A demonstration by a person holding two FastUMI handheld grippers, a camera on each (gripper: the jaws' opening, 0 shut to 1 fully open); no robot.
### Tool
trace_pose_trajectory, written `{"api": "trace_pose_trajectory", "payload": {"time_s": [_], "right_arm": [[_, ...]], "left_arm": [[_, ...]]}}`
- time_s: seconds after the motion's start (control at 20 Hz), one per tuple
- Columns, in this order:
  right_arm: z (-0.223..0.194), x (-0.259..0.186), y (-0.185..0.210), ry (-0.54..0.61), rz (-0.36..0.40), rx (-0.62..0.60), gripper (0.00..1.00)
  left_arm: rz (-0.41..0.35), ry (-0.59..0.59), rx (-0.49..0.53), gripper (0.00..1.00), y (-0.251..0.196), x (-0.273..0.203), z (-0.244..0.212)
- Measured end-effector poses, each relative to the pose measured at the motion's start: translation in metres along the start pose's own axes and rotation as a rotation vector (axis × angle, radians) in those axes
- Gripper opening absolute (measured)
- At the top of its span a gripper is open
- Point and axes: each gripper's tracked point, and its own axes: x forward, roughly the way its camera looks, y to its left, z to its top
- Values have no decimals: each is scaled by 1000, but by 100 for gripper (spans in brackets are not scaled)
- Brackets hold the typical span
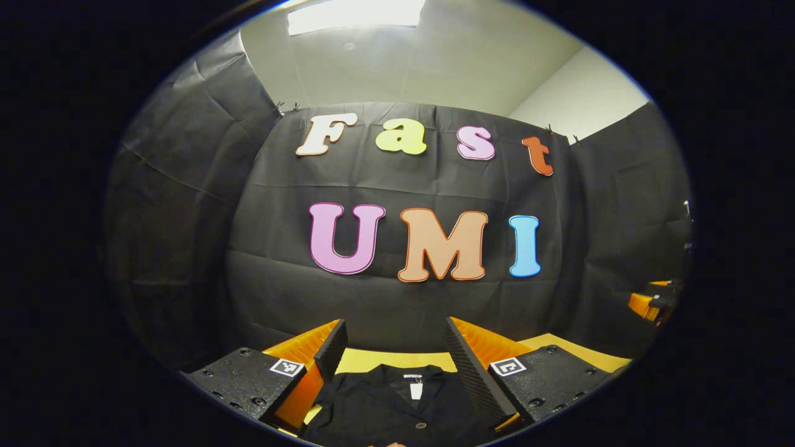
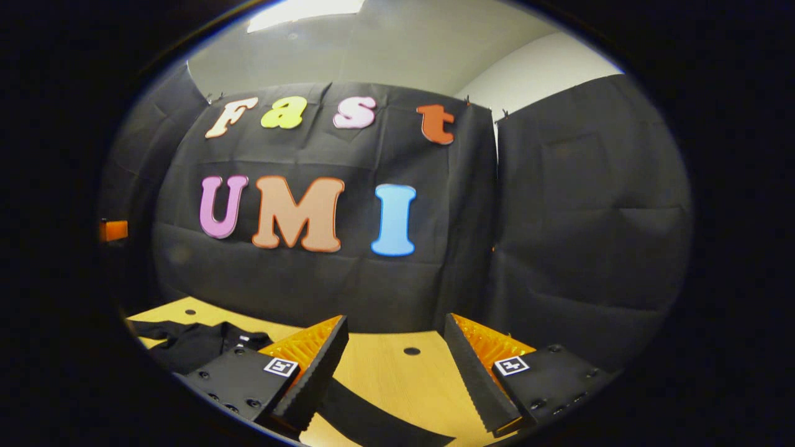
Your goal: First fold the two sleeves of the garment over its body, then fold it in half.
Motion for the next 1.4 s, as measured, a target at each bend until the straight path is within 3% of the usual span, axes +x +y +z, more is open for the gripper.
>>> {"api": "trace_pose_trajectory", "payload": {"time_s": [0.35,0.8,1.1,1.15,1.4], "right_arm": [[-132,22,-39,362,17,-84,99],[-263,18,-65,696,58,-57,100],[-328,7,-61,895,145,-43,100],[-325,14,-60,848,146,-30,100],[-326,18,-57,873,196,-41,100]], "left_arm": [[7,20,35,92,-14,11,-6],[30,49,61,92,-40,20,-12],[33,72,53,92,-61,23,-21],[33,78,53,92,-65,23,-23],[15,92,55,92,-87,24,-27]]}}
